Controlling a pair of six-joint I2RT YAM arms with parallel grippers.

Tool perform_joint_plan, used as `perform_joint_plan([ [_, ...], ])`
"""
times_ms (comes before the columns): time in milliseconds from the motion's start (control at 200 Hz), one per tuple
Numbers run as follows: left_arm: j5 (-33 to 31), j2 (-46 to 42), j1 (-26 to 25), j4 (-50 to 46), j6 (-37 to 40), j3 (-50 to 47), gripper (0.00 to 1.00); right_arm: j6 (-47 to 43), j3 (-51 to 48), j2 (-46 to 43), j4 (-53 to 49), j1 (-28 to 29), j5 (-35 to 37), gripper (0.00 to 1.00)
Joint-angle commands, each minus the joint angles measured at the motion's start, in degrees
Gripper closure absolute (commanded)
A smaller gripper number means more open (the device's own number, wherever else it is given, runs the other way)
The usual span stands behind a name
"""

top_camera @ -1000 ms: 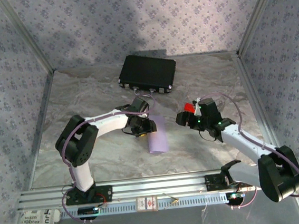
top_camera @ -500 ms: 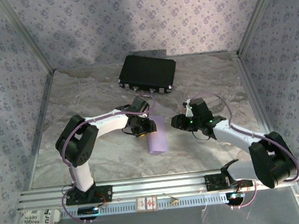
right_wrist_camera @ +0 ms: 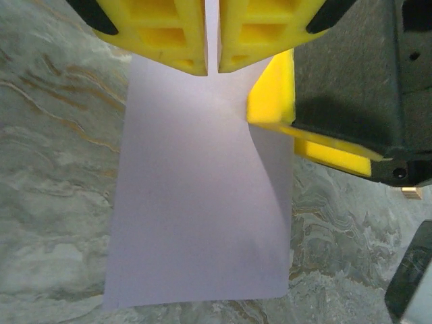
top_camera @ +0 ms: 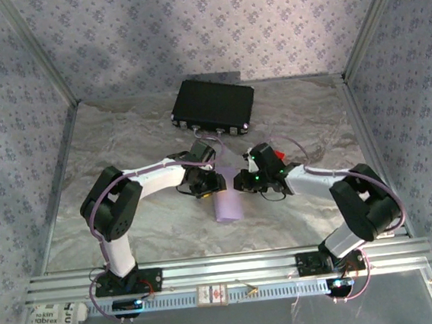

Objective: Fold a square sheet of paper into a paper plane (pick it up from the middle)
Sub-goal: Hold the square sheet of paper at the center of the table.

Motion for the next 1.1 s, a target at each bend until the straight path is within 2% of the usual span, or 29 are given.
perform_joint_plan([
  [0,-4.0,2.8,0.1,-1.2,-0.4,-1.6,0.47,1.2,1.5,2.8,0.9,0.7,-0.7,0.88],
  [105,-3.9,2.7,0.0,-1.0,-0.6,-1.7,0.47,1.7,1.7,5.1,0.9,1.0,-0.7,0.89],
  [280,-2.9,1.9,0.1,-0.4,-0.8,-1.8,0.47,4.1,1.9,8.1,-3.1,0.9,3.6,0.92],
  [605,2.0,-3.9,0.3,4.2,-2.9,-4.1,0.45,5.3,0.9,8.2,-4.3,1.1,4.8,0.92],
  [845,6.6,-6.3,1.2,14.3,-8.8,-10.6,0.51,6.2,0.7,8.1,-3.5,1.2,4.2,0.92],
  [1099,8.4,-7.6,1.3,18.2,-10.4,-12.8,0.55,7.1,0.3,7.8,-3.1,1.2,4.3,0.93],
])
